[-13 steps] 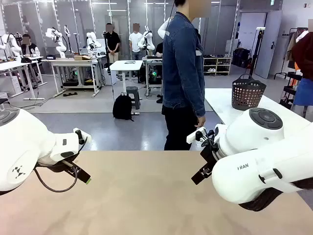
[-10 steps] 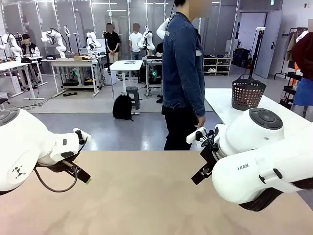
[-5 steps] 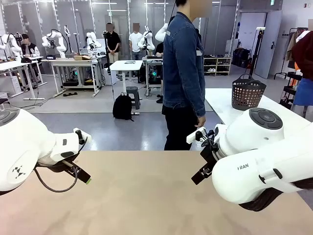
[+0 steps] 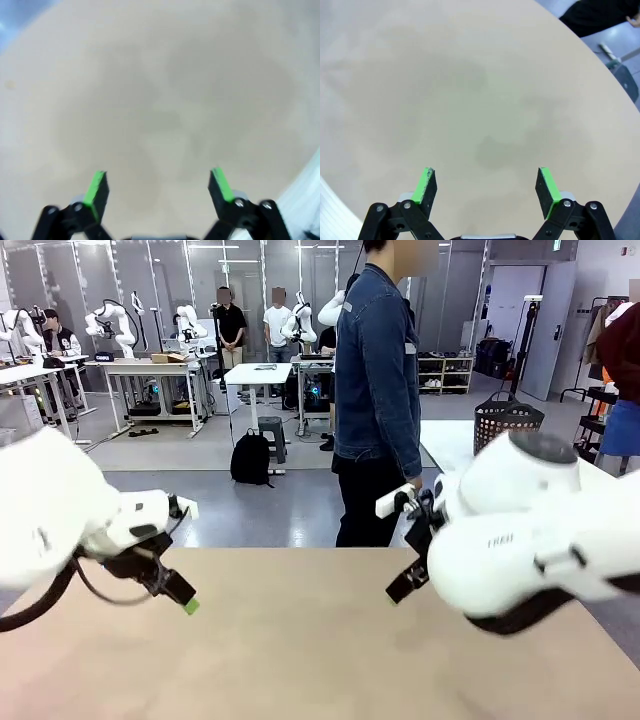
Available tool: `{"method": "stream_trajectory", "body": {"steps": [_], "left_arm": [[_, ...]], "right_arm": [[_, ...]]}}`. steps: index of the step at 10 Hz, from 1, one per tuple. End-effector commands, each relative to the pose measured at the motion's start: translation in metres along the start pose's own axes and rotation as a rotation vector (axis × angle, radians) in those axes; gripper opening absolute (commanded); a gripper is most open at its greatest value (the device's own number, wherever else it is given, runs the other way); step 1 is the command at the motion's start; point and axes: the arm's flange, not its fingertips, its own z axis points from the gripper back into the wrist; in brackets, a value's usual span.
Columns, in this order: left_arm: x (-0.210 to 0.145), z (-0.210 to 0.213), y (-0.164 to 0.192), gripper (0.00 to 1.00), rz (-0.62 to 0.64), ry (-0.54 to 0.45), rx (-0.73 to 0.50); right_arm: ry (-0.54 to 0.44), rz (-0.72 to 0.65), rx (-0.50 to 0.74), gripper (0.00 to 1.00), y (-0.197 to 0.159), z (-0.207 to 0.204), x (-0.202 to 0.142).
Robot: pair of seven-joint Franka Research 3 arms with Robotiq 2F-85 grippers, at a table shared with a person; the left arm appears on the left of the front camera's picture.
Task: Fold the towel.
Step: Grab the top end of the 100 cm Hotel Towel extended by the human.
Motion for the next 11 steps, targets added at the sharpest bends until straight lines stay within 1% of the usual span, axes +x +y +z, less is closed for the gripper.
{"method": "stream_trajectory", "body": {"steps": [1,2,3,4,5,6,7,8,9,10,11], "left_arm": [[0.016,0.065,0.028,1.0,0.053,0.083,-0.165],[0.013,0.096,0.04,1.0,0.07,0.061,-0.281],[0.003,0.129,0.057,1.0,0.068,0.026,-0.435],[-0.018,0.158,0.083,1.0,0.08,0.005,-0.591],[-0.043,0.175,0.112,1.0,0.096,-0.041,-0.702],[-0.075,0.188,0.141,1.0,0.128,-0.111,-0.782],[-0.113,0.201,0.17,1.0,0.186,-0.199,-0.86],[-0.156,0.211,0.2,1.0,0.174,-0.259,-0.943],[-0.182,0.212,0.225,1.0,0.23,-0.319,-0.981],[-0.201,0.208,0.247,1.0,0.336,-0.339,-1.003],[-0.217,0.202,0.264,1.0,0.377,-0.365,-1.026]], "right_arm": [[0.001,0.007,0.149,1.0,-0.026,0.063,0.016],[-0.013,-0.008,0.259,1.0,-0.039,0.09,0.013],[-0.049,-0.045,0.425,1.0,-0.056,0.116,0.002],[-0.115,-0.096,0.596,1.0,-0.082,0.14,-0.021],[-0.184,-0.143,0.678,1.0,-0.108,0.156,-0.049],[-0.249,-0.191,0.737,1.0,-0.135,0.168,-0.083],[-0.313,-0.245,0.817,1.0,-0.16,0.18,-0.121],[-0.347,-0.318,0.846,1.0,-0.184,0.185,-0.155],[-0.35,-0.357,0.879,1.0,-0.202,0.183,-0.176],[-0.356,-0.396,0.899,1.0,-0.217,0.181,-0.192],[-0.35,-0.46,0.886,1.0,-0.229,0.178,-0.205]]}}
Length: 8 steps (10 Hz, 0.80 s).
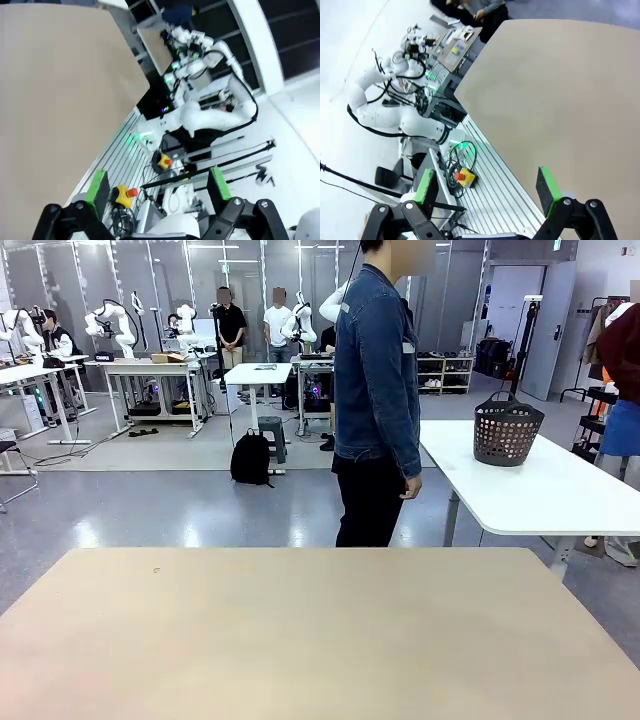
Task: Fold the towel.
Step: Grab the top end of the 100 cm Hotel Towel extended by the human.
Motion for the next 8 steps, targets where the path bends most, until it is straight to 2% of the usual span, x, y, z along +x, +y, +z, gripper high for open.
{"method": "stream_trajectory", "body": {"steps": [1,3,4,8], "left_arm": [[0.019,0.016,0.025,1.0,0.047,-0.053,-0.059],[0.016,0.01,0.023,1.0,0.011,-0.046,-0.061],[0.001,0.015,0.034,1.0,0.065,-0.059,-0.041],[0.001,0.015,0.034,1.0,0.065,-0.059,-0.041]], "right_arm": [[-0.02,-0.03,0.013,1.0,-0.016,0.009,0.01],[-0.035,-0.053,0.013,1.0,-0.023,0.011,0.005],[-0.023,-0.061,0.006,1.0,-0.024,0.012,-0.002],[-0.023,-0.061,0.006,1.0,-0.024,0.012,-0.002]]}}
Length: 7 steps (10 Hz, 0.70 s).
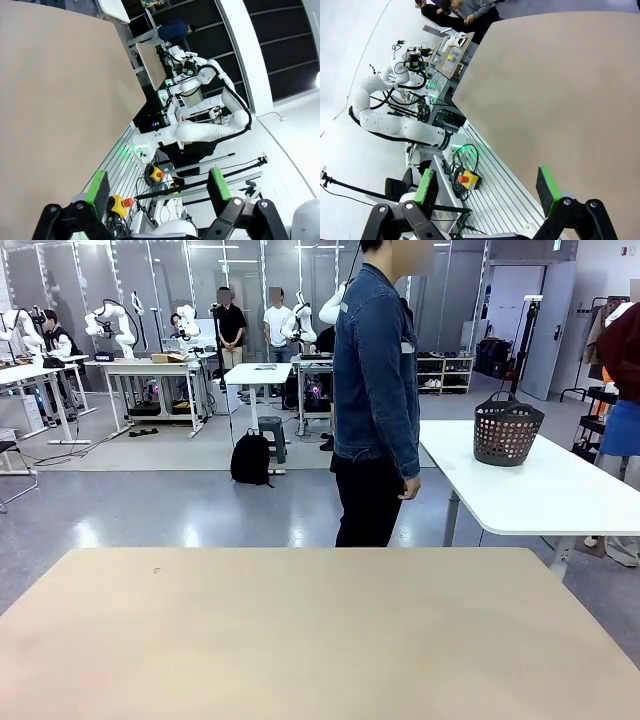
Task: Fold the towel.
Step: Grab the top end of the 100 cm Hotel Towel extended by the human.
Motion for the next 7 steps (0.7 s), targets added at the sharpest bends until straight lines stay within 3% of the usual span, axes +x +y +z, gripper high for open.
{"method": "stream_trajectory", "body": {"steps": [1,7], "left_arm": [[-0.002,-0.0006,-0.0026,1.0,-0.006,0.011,-0.009],[-0.002,-0.0006,-0.0026,1.0,-0.006,0.011,-0.009]], "right_arm": [[-0.01,0.028,0.013,1.0,0.0004,-0.0005,0.0007],[-0.01,0.028,0.013,1.0,0.0004,-0.0005,0.0007]]}}
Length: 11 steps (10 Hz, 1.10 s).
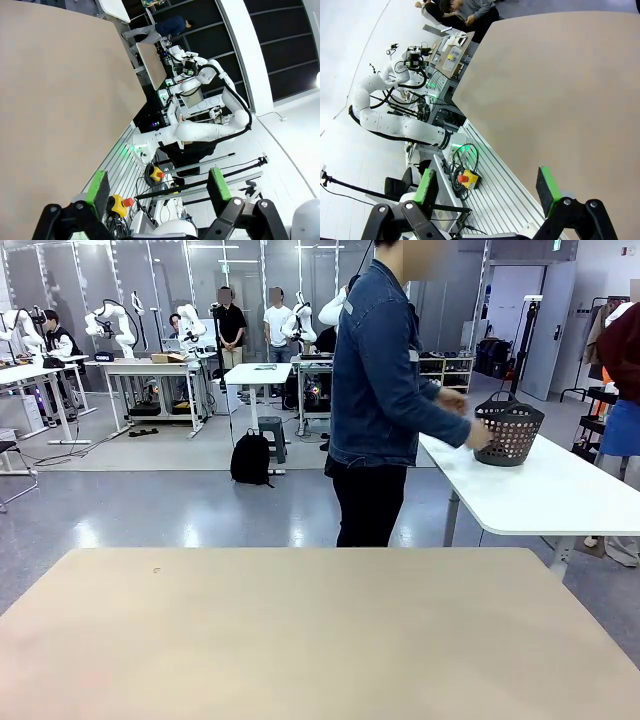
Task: Fold the towel.
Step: Grab the top end of the 100 cm Hotel Towel extended by the human.
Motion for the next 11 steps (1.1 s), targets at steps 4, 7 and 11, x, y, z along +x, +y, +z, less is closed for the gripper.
{"method": "stream_trajectory", "body": {"steps": [4,7,11], "left_arm": [[-0.0025,0.0002,-0.0025,1.0,-0.007,0.009,-0.01],[-0.0025,0.0002,-0.0025,1.0,-0.007,0.009,-0.01],[-0.0025,0.0002,-0.0025,1.0,-0.007,0.009,-0.01]], "right_arm": [[-0.012,0.024,0.014,1.0,-0.0009,-0.0004,0.001],[-0.012,0.024,0.014,1.0,-0.0009,-0.0004,0.001],[-0.012,0.024,0.014,1.0,-0.0009,-0.0004,0.001]]}}
